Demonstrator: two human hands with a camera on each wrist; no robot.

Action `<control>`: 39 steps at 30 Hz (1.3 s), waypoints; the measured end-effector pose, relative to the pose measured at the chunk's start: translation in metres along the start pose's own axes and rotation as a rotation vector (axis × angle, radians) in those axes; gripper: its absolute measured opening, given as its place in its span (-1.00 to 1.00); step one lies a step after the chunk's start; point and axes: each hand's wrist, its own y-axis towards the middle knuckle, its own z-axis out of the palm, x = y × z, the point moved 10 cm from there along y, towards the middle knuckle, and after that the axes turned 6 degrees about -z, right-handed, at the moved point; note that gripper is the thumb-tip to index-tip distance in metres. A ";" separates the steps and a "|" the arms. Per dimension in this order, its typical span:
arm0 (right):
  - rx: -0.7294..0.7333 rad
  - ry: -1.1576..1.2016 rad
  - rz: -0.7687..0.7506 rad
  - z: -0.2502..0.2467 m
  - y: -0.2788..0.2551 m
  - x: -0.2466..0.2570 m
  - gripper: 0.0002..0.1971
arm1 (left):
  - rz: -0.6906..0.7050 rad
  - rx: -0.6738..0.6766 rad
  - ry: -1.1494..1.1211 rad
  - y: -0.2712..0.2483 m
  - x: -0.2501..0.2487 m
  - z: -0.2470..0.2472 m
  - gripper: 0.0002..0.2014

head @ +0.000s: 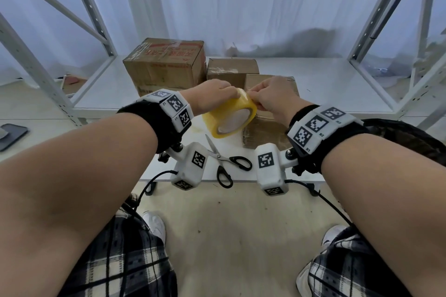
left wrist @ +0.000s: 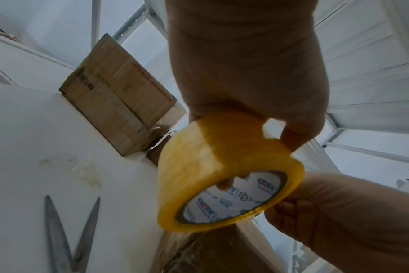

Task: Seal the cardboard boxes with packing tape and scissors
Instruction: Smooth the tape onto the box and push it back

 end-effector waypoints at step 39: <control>-0.135 -0.276 0.161 -0.022 0.023 -0.059 -0.69 | 0.020 -0.022 0.778 0.061 -0.012 0.017 -0.47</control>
